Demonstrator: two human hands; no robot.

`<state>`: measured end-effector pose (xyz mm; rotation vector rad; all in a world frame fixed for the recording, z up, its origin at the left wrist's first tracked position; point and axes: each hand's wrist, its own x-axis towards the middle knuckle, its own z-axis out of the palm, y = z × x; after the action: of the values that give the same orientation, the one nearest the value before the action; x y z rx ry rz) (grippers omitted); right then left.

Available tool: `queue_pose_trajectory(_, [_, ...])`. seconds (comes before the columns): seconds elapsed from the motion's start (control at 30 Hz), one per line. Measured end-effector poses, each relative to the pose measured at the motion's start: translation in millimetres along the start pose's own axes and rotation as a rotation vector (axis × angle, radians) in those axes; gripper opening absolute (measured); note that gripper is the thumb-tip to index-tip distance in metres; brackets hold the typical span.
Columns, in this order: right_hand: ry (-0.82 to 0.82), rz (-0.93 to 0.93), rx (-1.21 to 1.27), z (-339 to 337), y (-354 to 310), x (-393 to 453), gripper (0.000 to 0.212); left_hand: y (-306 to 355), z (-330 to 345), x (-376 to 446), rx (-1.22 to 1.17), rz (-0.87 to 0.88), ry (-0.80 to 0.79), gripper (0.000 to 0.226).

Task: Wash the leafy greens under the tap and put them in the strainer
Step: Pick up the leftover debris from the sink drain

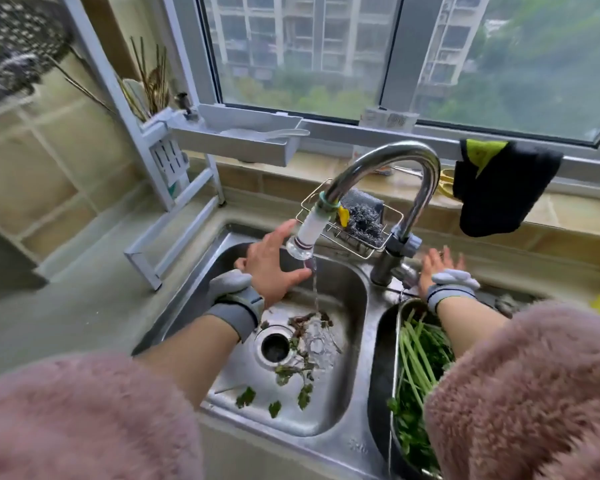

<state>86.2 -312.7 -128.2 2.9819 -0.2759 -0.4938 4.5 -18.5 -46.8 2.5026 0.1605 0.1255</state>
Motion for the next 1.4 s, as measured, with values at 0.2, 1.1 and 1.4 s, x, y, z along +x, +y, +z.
queue_pose_trajectory(0.2, [-0.065, 0.022, -0.101, -3.4, -2.3, -19.8, 0.051, 20.2, -11.6, 11.1, -0.091, 0.011, -0.052, 0.052])
queue_pose_trajectory(1.1, [-0.171, -0.117, 0.148, 9.6, -80.8, -90.9, 0.033, 37.5, -0.3, 12.3, -0.404, 0.107, -0.308, 0.031])
queue_pose_trajectory(1.4, [-0.205, -0.150, 0.109, 12.7, -91.6, -91.7, 0.033, 11.5, -7.4, 44.9, -0.304, 0.128, -0.161, 0.031])
